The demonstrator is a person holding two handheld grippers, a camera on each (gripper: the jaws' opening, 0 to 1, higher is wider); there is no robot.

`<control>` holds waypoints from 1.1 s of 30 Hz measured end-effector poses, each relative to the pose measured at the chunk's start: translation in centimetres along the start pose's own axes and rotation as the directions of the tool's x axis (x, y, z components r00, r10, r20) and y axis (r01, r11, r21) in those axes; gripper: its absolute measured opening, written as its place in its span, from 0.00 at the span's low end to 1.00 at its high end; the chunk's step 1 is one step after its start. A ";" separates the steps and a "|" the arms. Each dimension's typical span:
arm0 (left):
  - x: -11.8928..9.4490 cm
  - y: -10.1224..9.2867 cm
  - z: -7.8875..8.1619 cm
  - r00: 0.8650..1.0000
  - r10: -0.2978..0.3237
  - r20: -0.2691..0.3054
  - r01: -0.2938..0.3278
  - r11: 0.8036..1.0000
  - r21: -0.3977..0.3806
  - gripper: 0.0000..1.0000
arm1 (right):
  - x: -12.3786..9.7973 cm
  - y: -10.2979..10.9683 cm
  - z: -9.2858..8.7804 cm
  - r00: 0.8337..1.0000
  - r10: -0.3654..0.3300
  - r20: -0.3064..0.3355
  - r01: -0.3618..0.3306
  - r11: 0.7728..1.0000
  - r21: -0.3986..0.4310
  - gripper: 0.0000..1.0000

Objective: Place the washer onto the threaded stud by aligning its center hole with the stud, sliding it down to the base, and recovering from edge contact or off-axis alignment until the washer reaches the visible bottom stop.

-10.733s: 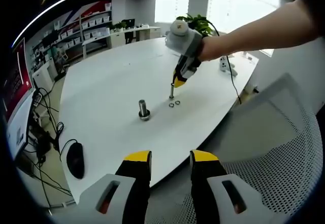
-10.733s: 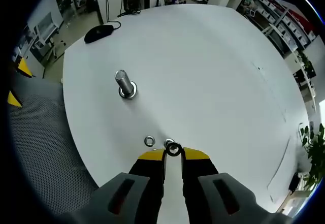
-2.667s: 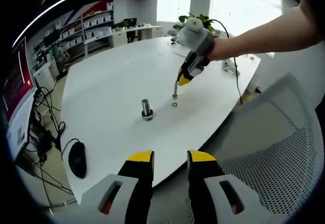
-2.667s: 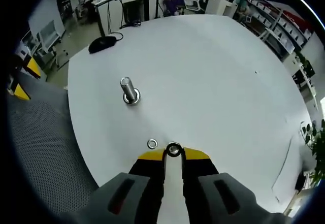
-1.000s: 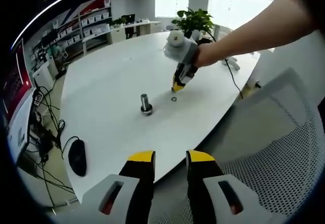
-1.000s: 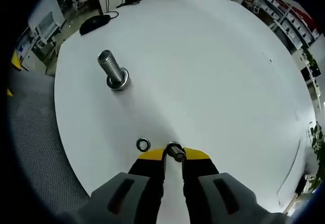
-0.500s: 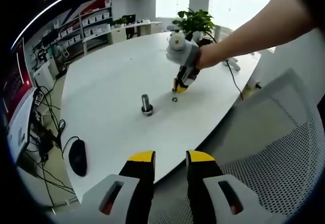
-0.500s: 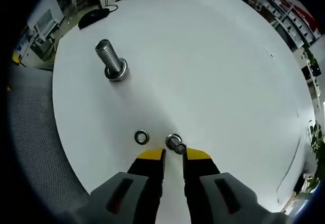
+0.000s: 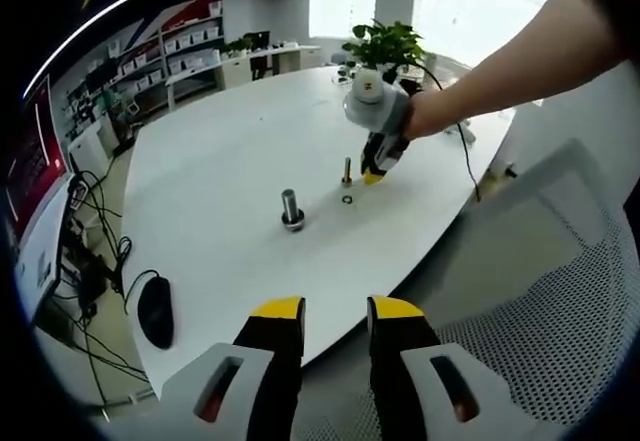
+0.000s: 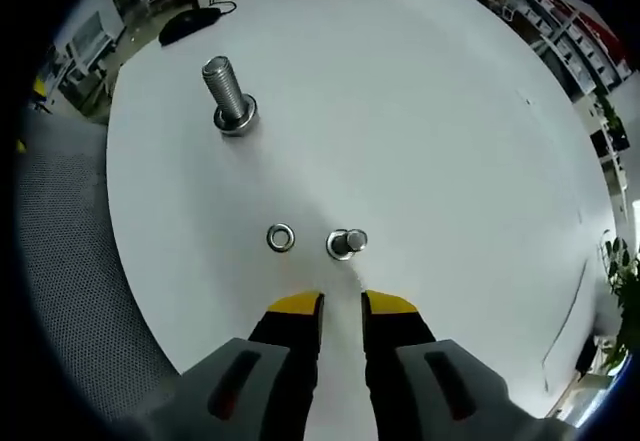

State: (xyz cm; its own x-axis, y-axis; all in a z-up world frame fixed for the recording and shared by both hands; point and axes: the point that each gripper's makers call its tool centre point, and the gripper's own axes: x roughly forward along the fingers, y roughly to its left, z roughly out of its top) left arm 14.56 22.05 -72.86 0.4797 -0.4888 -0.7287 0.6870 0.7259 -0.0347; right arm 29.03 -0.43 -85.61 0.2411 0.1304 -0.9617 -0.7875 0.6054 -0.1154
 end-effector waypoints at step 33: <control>0.3 0.4 -1.4 0.995 0.052 -0.081 -0.051 0.999 0.010 0.26 | -2.8 4.4 2.9 0.944 0.167 0.284 -0.210 0.969 0.127 0.26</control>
State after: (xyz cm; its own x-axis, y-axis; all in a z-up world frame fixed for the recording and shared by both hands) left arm 14.19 22.88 -74.01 0.4689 -0.4096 -0.7825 0.6666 0.7453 0.0093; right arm 26.53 4.13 -82.73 0.2571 0.4472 -0.8567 -0.7421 0.6592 0.1214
